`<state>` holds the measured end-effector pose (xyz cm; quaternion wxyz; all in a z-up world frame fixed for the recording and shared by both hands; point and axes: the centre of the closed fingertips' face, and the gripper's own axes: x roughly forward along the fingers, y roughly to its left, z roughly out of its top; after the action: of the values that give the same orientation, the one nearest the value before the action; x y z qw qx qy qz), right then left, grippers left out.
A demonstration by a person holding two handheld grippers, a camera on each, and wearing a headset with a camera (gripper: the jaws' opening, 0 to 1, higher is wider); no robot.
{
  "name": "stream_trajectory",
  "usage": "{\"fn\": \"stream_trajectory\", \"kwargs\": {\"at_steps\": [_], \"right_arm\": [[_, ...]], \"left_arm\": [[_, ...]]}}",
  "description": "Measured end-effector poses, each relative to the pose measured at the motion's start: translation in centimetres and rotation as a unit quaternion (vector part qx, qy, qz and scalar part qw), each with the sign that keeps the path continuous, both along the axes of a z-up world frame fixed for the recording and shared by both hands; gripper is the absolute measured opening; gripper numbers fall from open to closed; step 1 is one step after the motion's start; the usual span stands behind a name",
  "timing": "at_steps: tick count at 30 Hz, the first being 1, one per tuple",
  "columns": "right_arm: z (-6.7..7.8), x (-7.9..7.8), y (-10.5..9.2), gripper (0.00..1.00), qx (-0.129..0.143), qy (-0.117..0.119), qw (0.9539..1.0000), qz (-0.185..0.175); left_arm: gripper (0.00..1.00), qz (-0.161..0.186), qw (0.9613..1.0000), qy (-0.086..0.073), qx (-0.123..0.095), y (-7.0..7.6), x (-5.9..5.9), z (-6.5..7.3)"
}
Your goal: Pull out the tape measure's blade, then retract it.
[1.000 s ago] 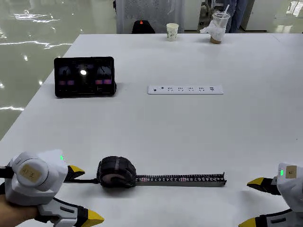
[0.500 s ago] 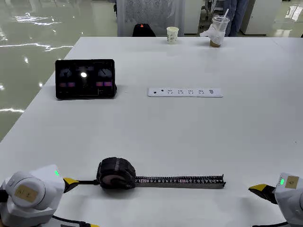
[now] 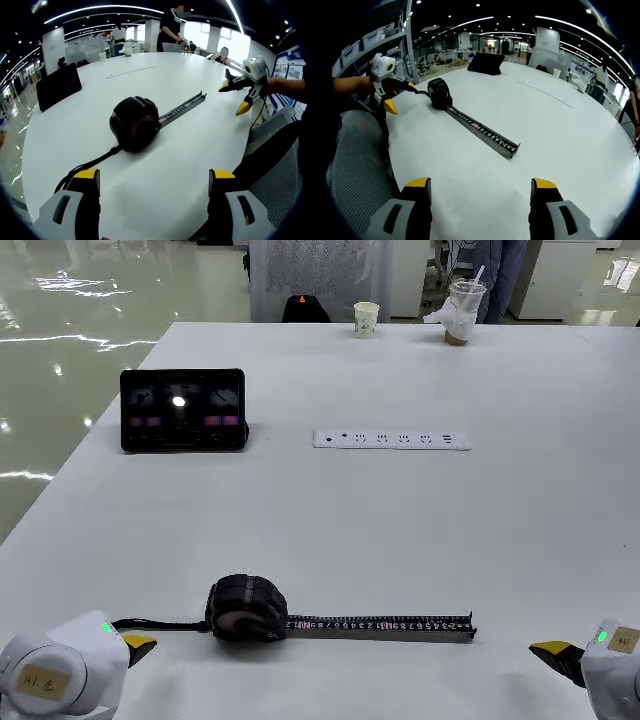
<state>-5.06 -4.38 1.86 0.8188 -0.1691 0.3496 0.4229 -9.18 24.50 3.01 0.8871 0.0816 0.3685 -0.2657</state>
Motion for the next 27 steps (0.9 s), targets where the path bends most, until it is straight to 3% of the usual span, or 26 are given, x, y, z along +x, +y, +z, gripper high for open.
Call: {"fn": "stream_trajectory", "kwargs": {"at_steps": [4,11,19,21,24,27], "right_arm": [[0.2,-0.3,0.4,0.83,0.013,0.003,0.9998,-0.015],[0.7,-1.1,1.0,0.88,0.024,0.008,0.9991,-0.033],[1.2,-2.0,1.6,0.93,0.028,0.010,0.9985,-0.046],[1.5,-2.1,1.8,0.95,0.031,0.009,0.9981,-0.053],[2.6,-2.0,2.3,0.97,0.058,0.011,0.9954,-0.076],[3.0,-2.1,2.5,0.97,0.059,0.010,0.9950,-0.080]], "left_arm": [[0.88,0.021,0.9997,0.005,-0.007,0.0,-0.1,0.2],[0.89,0.048,0.9987,-0.009,-0.012,-0.1,-0.3,0.8],[0.89,0.068,0.9974,-0.010,-0.021,-0.5,-0.9,1.0],[0.90,0.076,0.9967,-0.010,-0.027,-0.6,-1.0,1.1],[0.92,0.086,0.9958,-0.005,-0.033,-0.8,-1.3,1.2],[0.93,0.087,0.9958,-0.003,-0.028,-0.8,-1.6,1.2]]}}
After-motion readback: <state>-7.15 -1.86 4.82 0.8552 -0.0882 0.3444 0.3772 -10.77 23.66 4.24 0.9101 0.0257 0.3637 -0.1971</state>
